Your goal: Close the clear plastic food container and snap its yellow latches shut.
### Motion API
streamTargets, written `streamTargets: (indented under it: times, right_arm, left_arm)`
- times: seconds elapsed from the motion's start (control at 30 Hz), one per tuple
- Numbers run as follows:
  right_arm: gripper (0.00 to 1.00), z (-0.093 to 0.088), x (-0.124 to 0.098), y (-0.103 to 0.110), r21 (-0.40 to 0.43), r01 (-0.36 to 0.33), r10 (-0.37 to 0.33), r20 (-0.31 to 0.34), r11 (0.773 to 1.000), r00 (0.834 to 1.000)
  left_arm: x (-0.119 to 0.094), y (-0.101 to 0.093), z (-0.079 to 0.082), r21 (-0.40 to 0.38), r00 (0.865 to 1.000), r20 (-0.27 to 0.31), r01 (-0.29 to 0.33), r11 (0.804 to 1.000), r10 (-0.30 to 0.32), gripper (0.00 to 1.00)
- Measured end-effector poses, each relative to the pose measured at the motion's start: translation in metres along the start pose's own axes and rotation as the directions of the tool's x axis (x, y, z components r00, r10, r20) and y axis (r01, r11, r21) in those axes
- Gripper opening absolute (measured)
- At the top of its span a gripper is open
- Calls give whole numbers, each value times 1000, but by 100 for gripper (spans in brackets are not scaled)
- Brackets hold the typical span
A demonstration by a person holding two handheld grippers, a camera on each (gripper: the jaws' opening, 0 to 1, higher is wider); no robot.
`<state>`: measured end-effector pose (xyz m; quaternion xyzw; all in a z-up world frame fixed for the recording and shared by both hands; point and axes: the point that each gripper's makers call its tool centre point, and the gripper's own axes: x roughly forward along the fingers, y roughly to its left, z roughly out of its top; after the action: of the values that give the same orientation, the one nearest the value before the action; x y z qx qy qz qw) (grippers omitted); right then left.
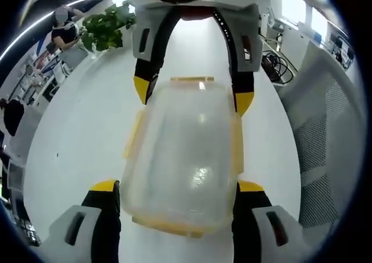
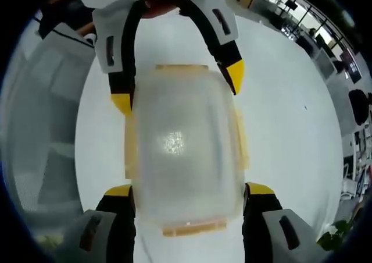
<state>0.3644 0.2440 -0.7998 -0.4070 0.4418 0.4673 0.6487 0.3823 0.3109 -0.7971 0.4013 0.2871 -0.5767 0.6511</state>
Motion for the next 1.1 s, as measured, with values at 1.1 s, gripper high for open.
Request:
streamTargets:
  times: [1.1]
  right_arm:
    - [76,60,17,7,-30,-10,10,15,1000,1000]
  left_arm:
    - [-29,7,-53,-24,999,-28,-20,1000,19,80]
